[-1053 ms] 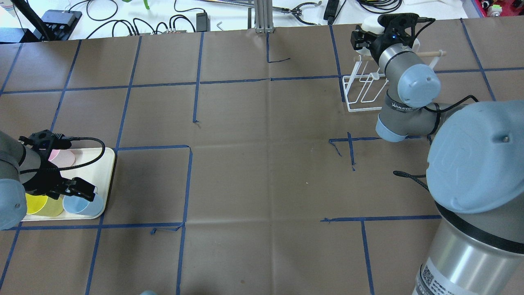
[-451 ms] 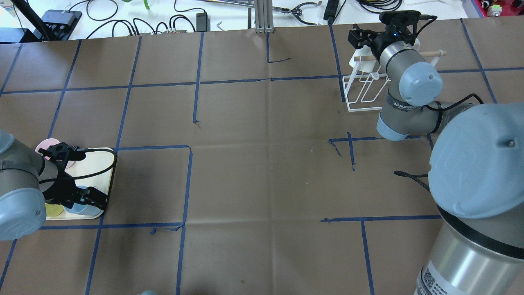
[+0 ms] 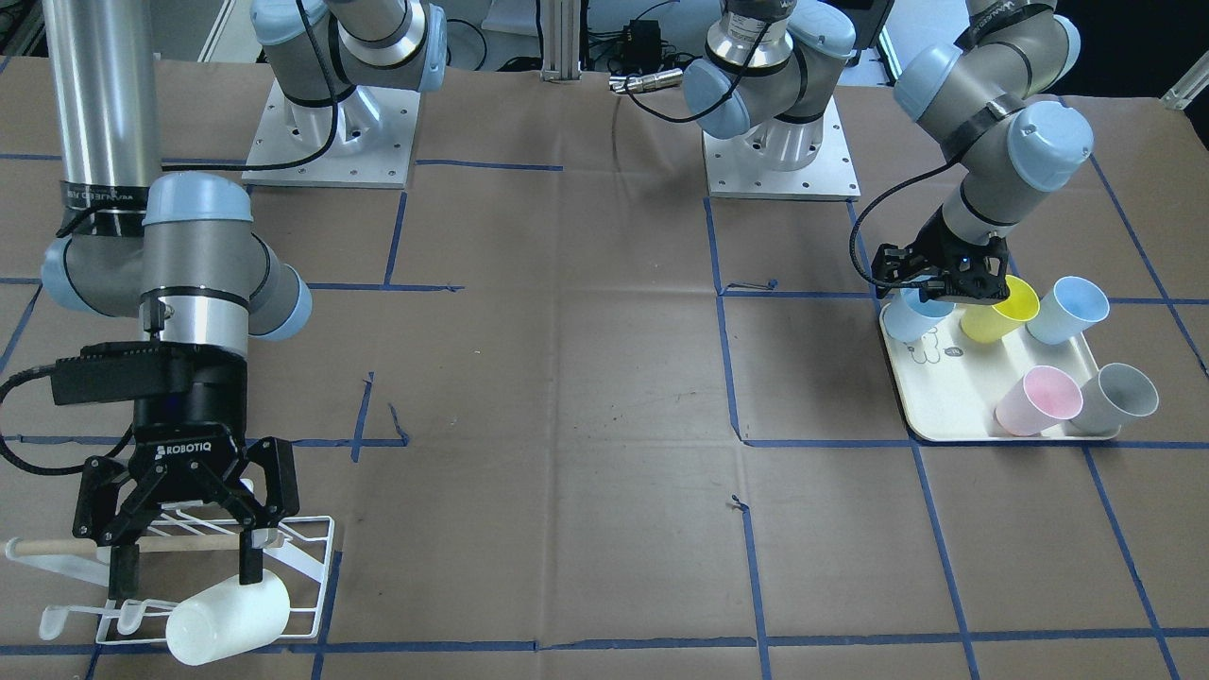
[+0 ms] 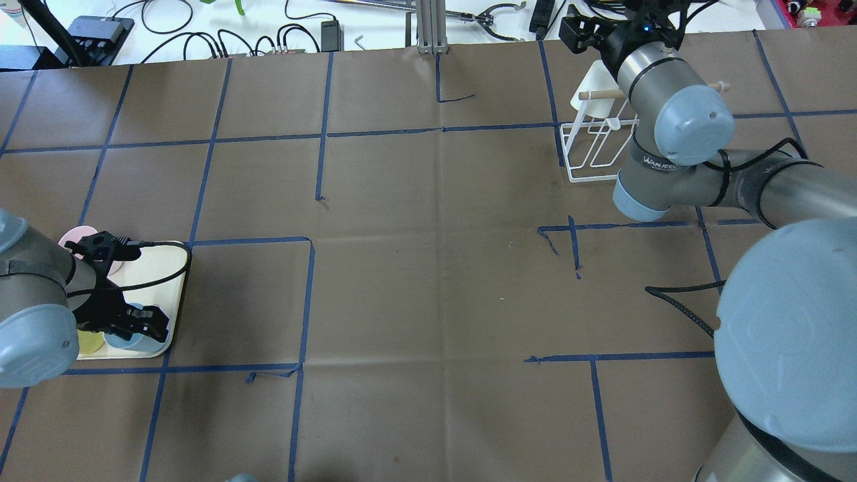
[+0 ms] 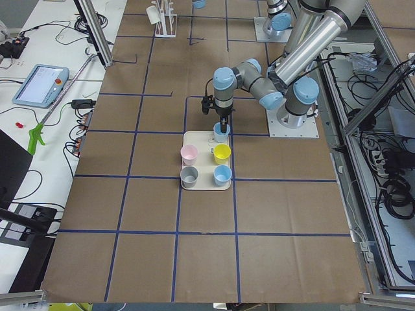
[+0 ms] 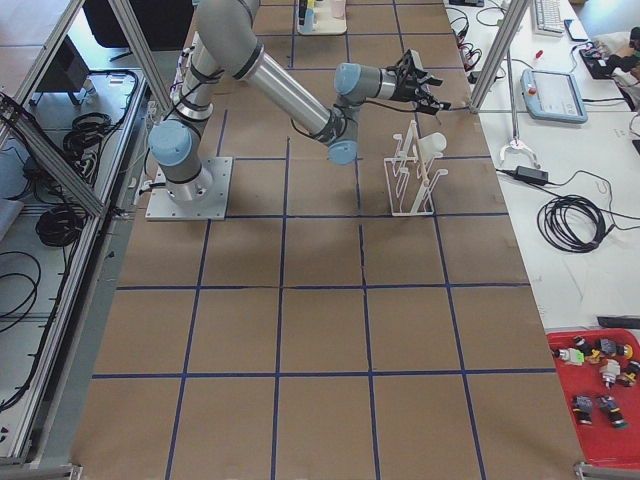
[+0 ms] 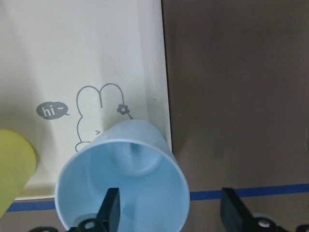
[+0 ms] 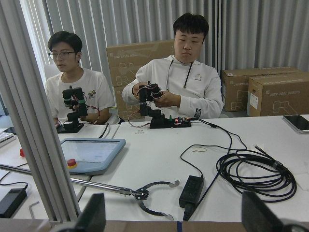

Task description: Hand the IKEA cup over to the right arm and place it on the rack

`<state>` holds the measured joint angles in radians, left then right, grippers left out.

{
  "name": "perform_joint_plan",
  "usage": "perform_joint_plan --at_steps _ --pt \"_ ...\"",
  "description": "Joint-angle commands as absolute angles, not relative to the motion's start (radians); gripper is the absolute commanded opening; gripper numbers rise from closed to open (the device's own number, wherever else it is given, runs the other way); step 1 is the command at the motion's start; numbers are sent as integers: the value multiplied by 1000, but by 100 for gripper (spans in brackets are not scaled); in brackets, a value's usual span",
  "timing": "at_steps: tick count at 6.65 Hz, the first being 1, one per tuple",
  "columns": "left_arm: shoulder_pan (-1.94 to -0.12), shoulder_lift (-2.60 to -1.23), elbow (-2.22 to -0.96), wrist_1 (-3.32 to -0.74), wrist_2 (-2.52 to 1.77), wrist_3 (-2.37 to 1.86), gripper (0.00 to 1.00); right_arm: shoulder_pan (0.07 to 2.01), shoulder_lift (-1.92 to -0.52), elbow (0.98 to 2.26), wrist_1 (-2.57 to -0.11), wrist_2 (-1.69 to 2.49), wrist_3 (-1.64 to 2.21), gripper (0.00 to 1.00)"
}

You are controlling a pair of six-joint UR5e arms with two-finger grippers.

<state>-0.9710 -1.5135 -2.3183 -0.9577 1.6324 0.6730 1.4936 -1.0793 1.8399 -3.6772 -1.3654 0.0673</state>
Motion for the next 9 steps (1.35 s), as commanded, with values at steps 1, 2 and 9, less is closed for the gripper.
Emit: perform_joint_plan --at_steps 1,2,9 --pt "-971 -1505 -2312 -954 1625 681 0 1531 -1193 1902 -3678 -1362 185 100" --pt "-971 -1500 -2300 -953 1620 681 0 1542 -1247 1955 -3678 -1362 281 100" --pt "-1118 -1659 -1540 -1453 1473 683 0 1678 -1333 2127 -3784 -1247 1323 100"
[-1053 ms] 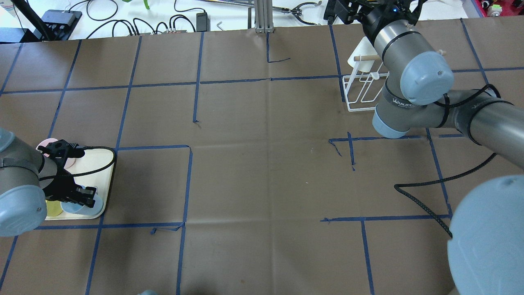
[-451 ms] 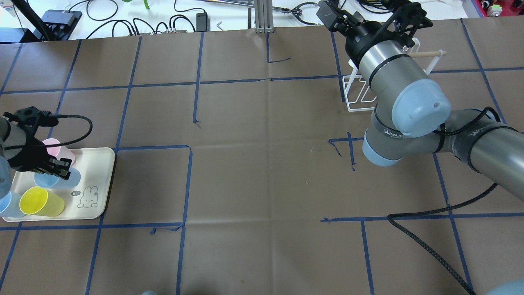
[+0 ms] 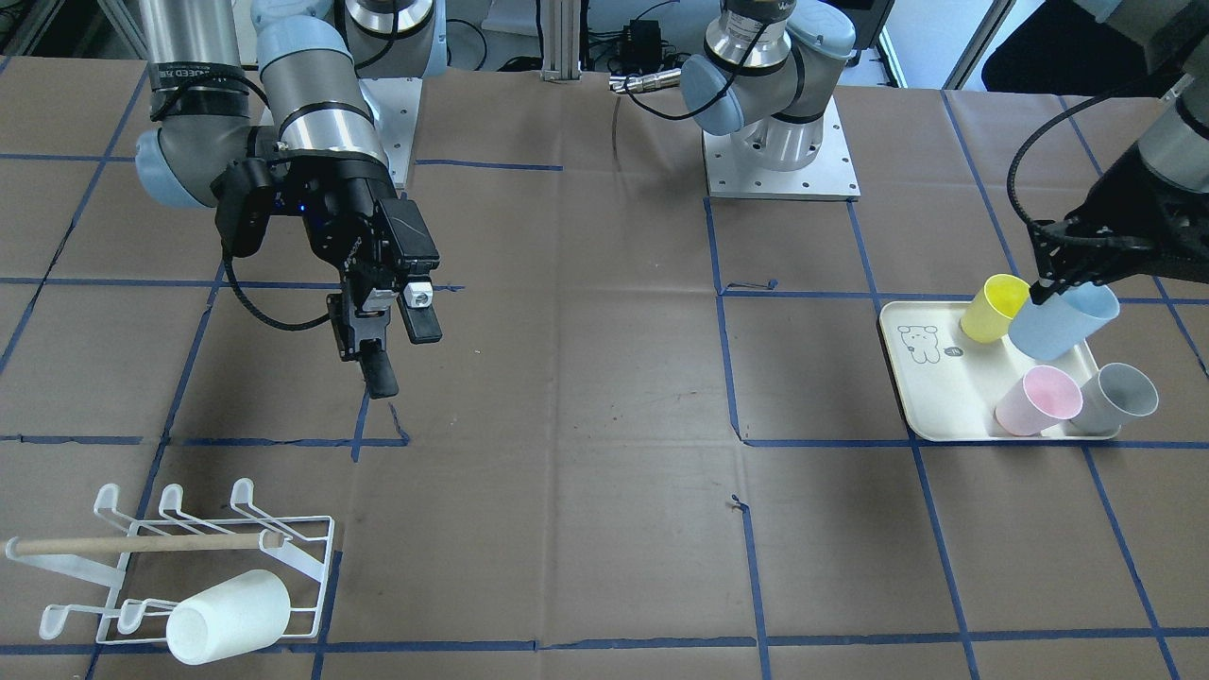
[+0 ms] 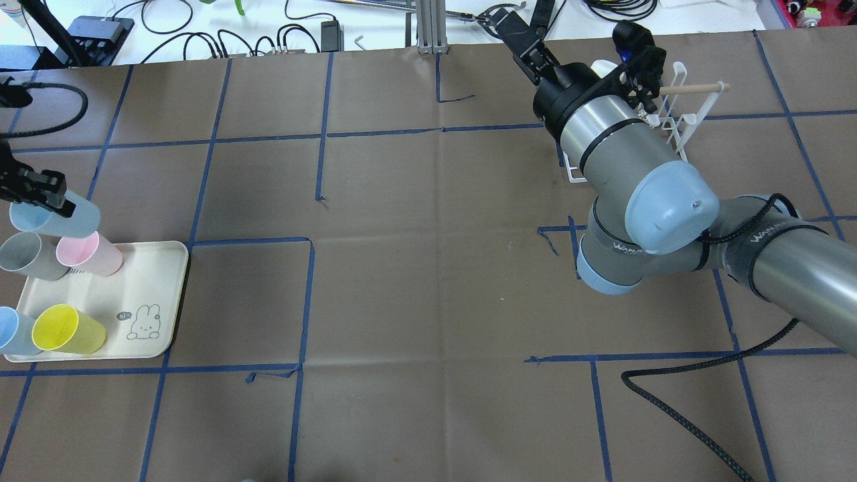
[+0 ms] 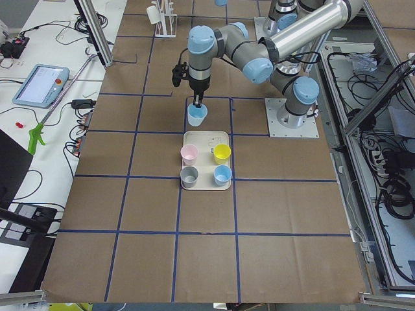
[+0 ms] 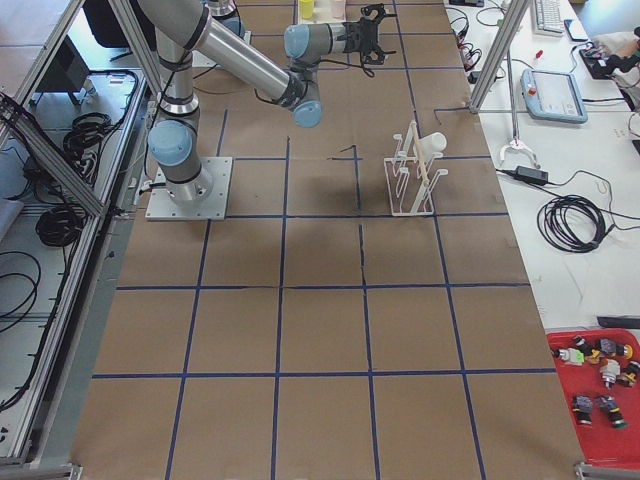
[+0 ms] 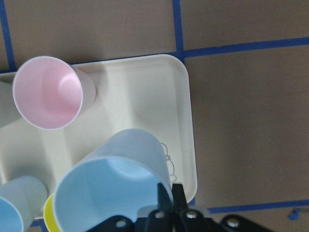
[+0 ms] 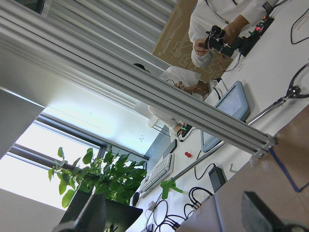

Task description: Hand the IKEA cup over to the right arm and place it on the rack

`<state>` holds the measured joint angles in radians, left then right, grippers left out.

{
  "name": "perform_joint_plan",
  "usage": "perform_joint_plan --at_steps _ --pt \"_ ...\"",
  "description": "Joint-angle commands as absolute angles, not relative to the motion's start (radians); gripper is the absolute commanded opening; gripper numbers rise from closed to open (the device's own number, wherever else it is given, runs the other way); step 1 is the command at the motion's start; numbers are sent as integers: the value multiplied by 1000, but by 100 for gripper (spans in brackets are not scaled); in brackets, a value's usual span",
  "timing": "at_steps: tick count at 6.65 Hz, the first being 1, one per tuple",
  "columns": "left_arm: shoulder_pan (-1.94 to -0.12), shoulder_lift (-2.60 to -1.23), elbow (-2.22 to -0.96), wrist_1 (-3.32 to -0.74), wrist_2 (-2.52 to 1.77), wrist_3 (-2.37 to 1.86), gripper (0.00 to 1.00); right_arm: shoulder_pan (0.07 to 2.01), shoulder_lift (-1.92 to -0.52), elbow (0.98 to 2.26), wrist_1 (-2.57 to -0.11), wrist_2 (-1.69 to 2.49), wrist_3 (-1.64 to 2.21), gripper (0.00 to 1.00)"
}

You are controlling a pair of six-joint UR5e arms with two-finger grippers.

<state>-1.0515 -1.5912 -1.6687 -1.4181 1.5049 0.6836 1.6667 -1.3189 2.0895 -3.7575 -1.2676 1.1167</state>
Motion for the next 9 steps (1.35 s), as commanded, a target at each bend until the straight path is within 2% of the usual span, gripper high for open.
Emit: perform_joint_plan --at_steps 1,3,5,9 --pt "-1200 -1689 -1478 -1445 1426 683 0 1680 -1356 2160 -3781 -1246 1480 100" --pt "-1259 -1661 -1491 -1421 1094 672 0 1681 -1428 2236 -3780 -1252 1516 100" --pt "-1294 -1631 -1517 -1366 848 683 0 1683 -1428 2250 -3765 -1253 1496 100" --pt "-1426 -1637 -1835 -738 577 667 0 1683 -1437 2244 -3766 -1253 1496 100"
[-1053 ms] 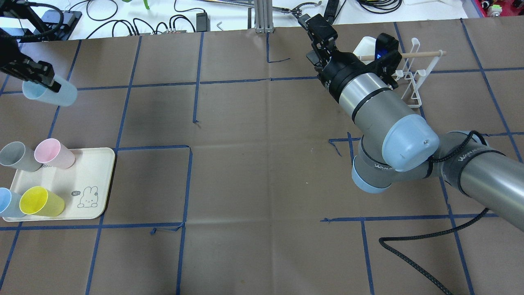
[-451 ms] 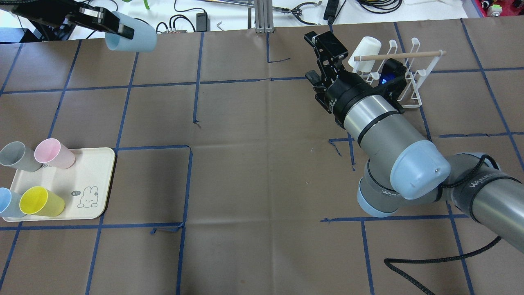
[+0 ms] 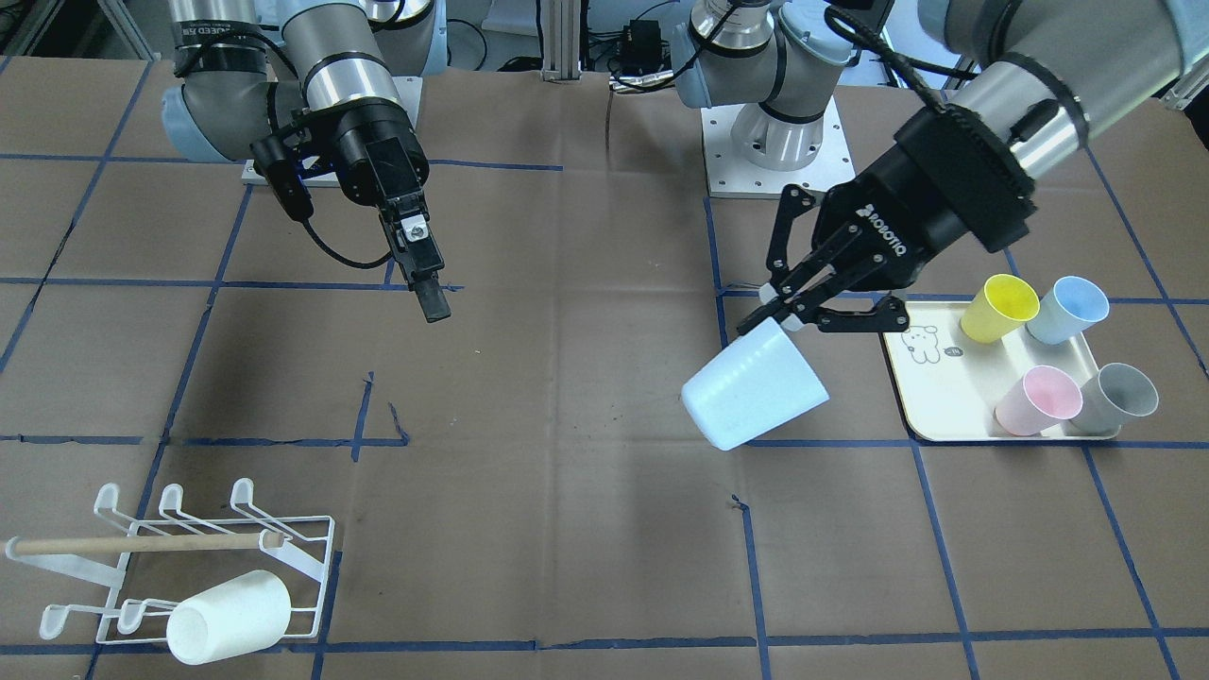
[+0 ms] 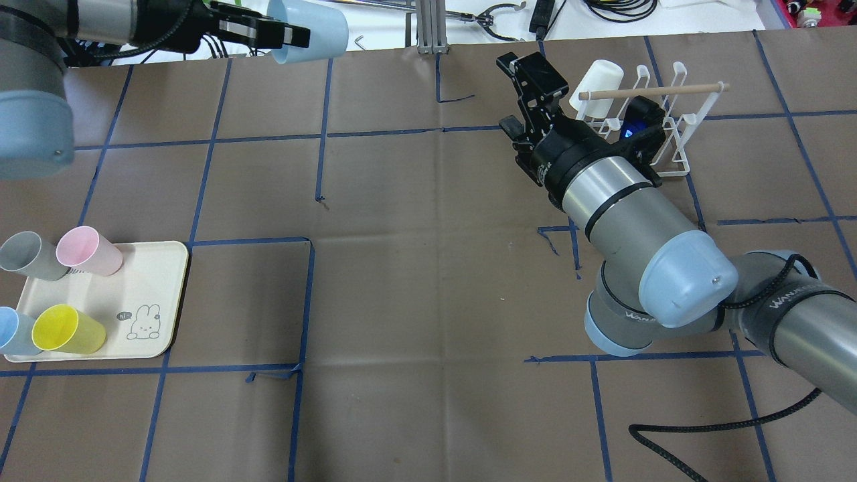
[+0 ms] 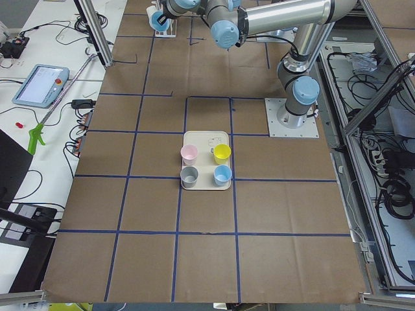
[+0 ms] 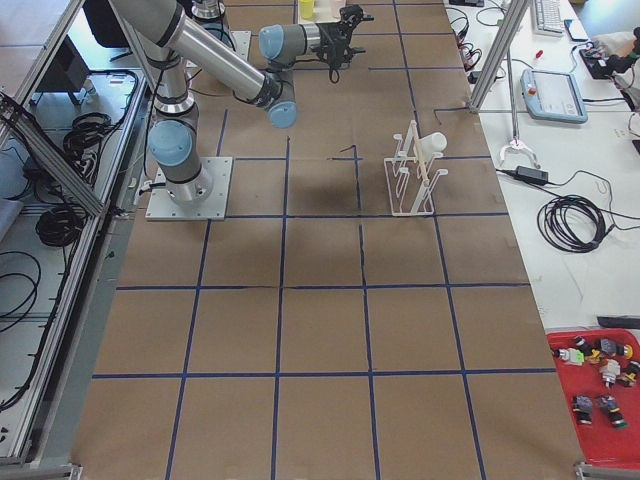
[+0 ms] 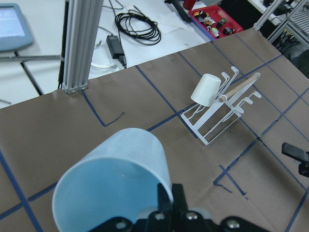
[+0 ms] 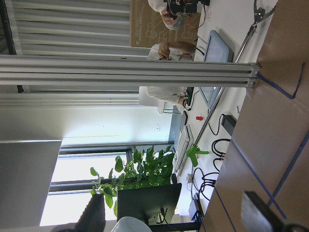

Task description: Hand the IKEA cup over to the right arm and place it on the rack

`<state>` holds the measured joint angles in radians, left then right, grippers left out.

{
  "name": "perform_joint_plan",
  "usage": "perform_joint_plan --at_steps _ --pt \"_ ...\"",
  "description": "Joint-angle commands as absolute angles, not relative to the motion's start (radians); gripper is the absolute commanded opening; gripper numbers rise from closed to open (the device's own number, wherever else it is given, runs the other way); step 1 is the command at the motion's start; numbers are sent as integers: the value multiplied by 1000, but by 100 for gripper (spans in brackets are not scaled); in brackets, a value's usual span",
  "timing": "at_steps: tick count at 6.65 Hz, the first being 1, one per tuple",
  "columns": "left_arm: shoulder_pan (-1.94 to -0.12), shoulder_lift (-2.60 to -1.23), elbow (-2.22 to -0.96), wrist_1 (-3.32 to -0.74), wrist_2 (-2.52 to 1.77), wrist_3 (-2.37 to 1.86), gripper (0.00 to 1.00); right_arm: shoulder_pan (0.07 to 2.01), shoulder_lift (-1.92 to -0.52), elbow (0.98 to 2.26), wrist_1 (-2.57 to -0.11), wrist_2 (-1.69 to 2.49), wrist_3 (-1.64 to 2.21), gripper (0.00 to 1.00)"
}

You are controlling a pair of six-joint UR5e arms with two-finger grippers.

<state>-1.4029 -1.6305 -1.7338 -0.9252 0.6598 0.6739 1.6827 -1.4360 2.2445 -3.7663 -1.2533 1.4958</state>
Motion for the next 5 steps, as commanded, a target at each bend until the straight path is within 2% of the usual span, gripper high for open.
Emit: perform_joint_plan --at_steps 1,3,5 --pt "-1428 -1629 -1930 -603 559 661 0 1683 -1430 2244 -3766 -1264 1502 100" --pt "-1431 -1654 -2099 -259 519 584 0 1683 -1428 2243 -3717 -1255 1511 100" --pt "-1439 -1654 -2173 -120 517 548 0 1684 -1431 2243 -3652 -1253 1636 100"
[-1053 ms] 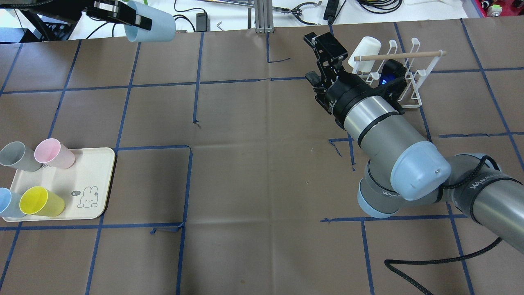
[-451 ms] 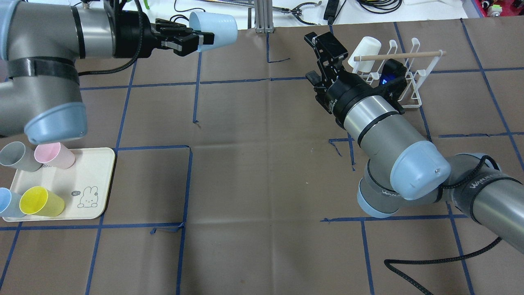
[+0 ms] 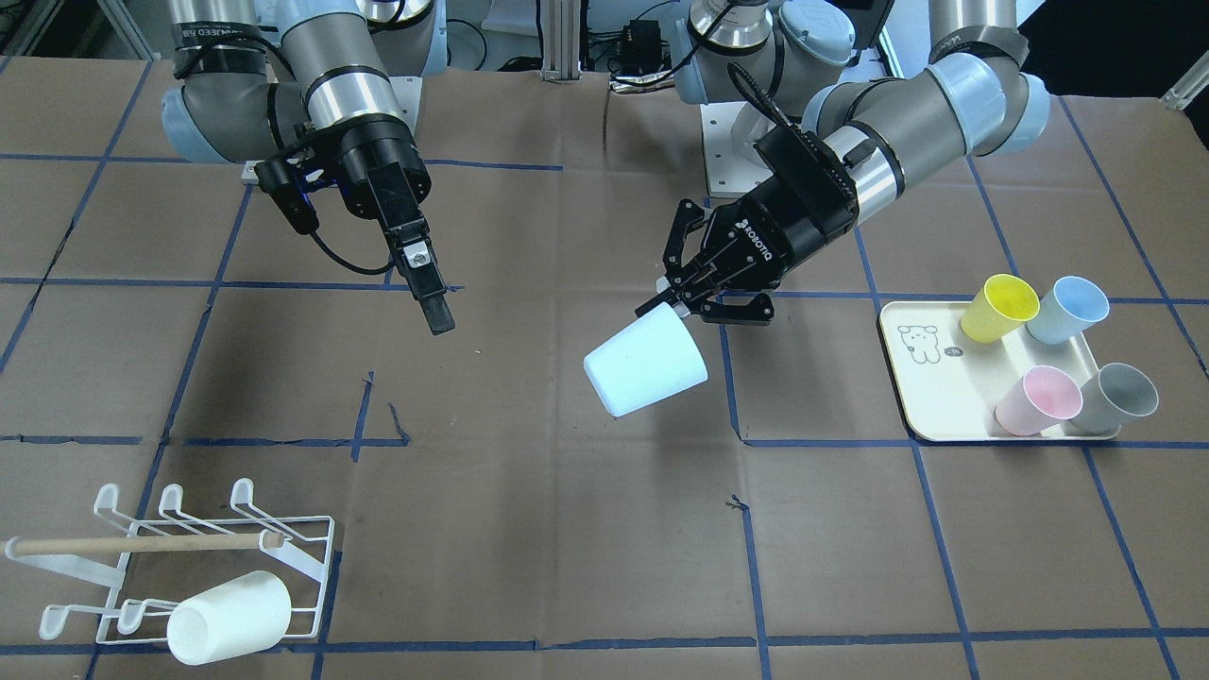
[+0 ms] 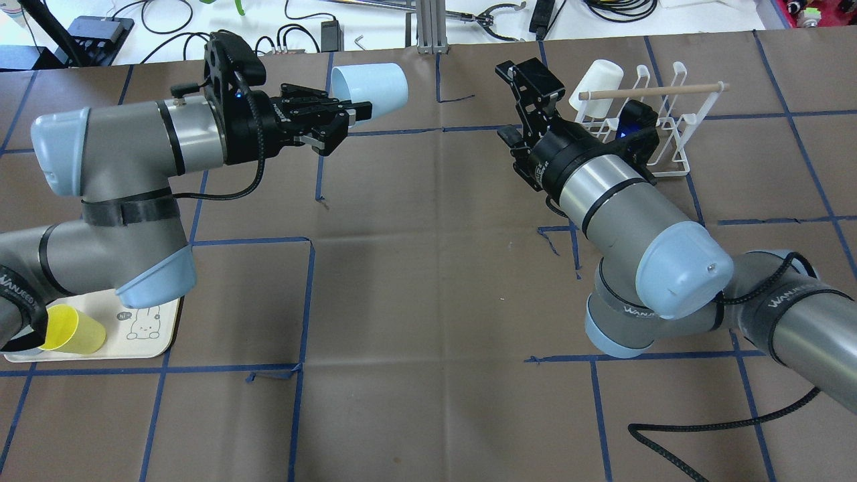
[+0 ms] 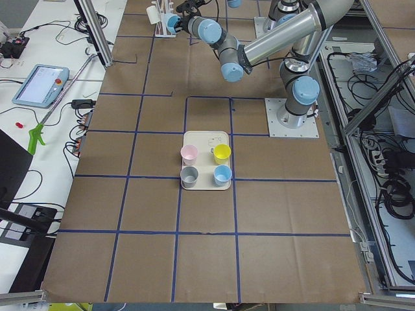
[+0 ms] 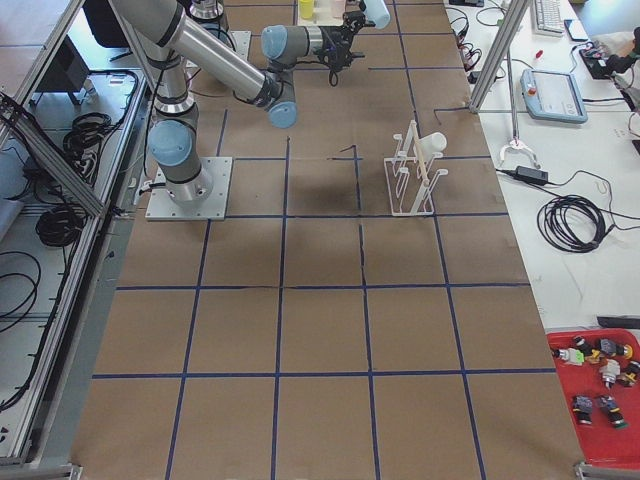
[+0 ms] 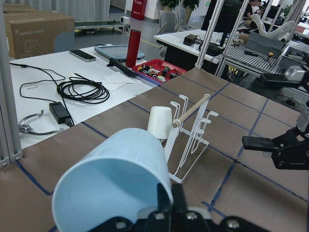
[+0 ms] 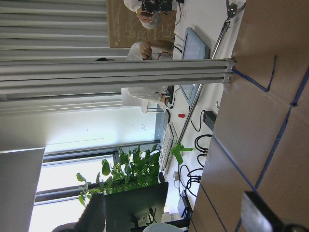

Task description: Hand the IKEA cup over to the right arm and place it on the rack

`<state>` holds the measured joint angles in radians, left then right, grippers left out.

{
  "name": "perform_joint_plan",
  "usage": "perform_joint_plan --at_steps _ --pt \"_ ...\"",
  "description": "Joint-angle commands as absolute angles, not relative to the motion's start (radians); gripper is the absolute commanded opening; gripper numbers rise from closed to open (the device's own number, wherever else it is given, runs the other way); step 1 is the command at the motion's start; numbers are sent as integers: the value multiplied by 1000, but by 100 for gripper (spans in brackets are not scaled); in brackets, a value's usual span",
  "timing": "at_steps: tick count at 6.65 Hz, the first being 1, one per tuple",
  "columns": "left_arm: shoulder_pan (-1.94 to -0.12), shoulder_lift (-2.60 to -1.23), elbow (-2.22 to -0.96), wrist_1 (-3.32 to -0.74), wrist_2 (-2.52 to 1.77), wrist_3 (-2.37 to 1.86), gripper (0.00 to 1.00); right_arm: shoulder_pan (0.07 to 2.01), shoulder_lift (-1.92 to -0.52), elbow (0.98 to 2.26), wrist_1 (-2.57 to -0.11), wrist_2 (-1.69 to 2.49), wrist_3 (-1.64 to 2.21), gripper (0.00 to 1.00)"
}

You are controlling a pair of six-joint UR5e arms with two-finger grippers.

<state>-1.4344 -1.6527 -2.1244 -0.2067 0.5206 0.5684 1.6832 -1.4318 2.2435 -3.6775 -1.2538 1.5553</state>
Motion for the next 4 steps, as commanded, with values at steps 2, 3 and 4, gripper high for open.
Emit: perform_joint_plan --at_steps 2,3,4 --pt "-1443 -1655 -2201 -42 518 509 0 1715 -1430 2240 -3619 -1253 1667 100" --pt "-1443 -1655 -2232 4 515 502 0 1738 -1424 2220 -3599 -1253 1669 100" --pt "-1443 -1657 -2238 59 518 423 0 1771 -1392 2197 -3597 -1255 1683 100"
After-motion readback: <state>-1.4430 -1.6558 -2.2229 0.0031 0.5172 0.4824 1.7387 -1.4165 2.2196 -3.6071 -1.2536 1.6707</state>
